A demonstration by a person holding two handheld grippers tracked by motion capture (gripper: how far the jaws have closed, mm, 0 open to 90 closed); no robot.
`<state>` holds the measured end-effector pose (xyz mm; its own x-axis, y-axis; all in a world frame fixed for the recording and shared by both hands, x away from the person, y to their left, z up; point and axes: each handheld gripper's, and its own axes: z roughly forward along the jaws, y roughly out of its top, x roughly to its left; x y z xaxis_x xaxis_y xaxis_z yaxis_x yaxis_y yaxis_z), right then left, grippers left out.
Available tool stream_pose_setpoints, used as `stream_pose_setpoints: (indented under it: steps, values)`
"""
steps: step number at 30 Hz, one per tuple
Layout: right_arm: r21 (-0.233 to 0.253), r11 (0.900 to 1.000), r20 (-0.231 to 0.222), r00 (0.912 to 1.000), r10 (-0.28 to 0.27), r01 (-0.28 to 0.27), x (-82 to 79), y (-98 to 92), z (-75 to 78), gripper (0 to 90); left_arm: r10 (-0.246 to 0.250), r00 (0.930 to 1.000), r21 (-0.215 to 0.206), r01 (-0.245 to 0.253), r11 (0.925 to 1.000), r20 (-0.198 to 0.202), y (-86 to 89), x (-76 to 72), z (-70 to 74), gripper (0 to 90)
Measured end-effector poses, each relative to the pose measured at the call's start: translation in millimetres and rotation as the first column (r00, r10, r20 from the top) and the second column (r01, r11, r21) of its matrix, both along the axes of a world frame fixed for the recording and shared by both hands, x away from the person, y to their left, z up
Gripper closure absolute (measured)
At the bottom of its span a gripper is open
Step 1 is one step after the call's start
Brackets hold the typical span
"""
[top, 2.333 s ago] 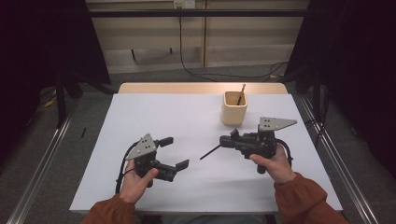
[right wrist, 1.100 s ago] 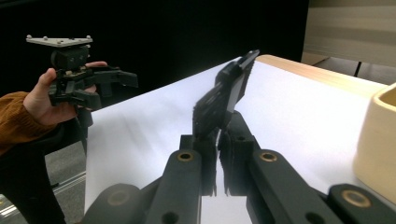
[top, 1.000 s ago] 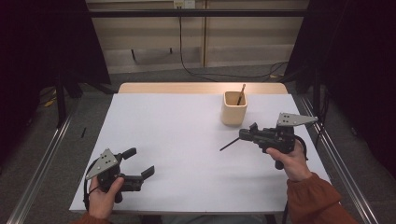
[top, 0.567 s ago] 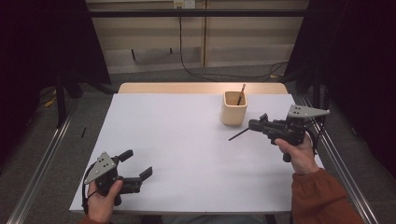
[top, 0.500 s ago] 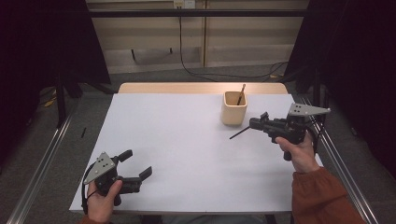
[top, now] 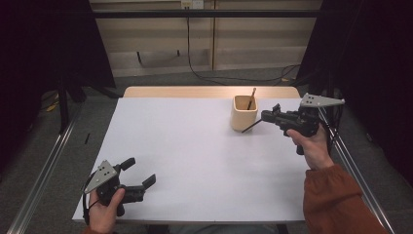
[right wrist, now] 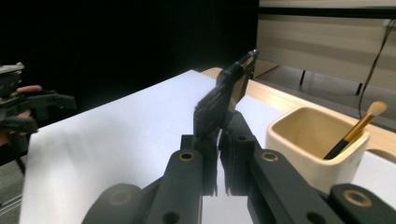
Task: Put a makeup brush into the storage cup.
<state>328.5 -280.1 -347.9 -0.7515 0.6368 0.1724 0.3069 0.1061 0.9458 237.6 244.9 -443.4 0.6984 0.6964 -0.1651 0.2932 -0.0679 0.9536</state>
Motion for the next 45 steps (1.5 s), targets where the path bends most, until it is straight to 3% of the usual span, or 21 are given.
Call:
stream_pose_setpoints:
  steps: [16,33,45]
  values:
    - [-0.043,0.998,0.006,0.9986,-0.053,0.053,35.5,5.6,15.4,85.6,-0.026,0.9997,0.001,0.026,0.9997,0.006,-1.9,-0.2,0.5,2.0]
    - [-0.069,0.986,-0.007,0.9884,-0.151,0.151,66.5,1.1,27.4,85.6,-0.03,0.9995,0.018,0.03,0.9994,0.006,-2.8,0.6,0.3,2.0]
    - [-0.096,0.983,-0.03,0.9862,-0.163,0.159,79.7,7.3,17.7,85.5,-0.03,0.9995,0.016,0.03,0.9994,0.005,-2.9,0.7,0.3,2.1]
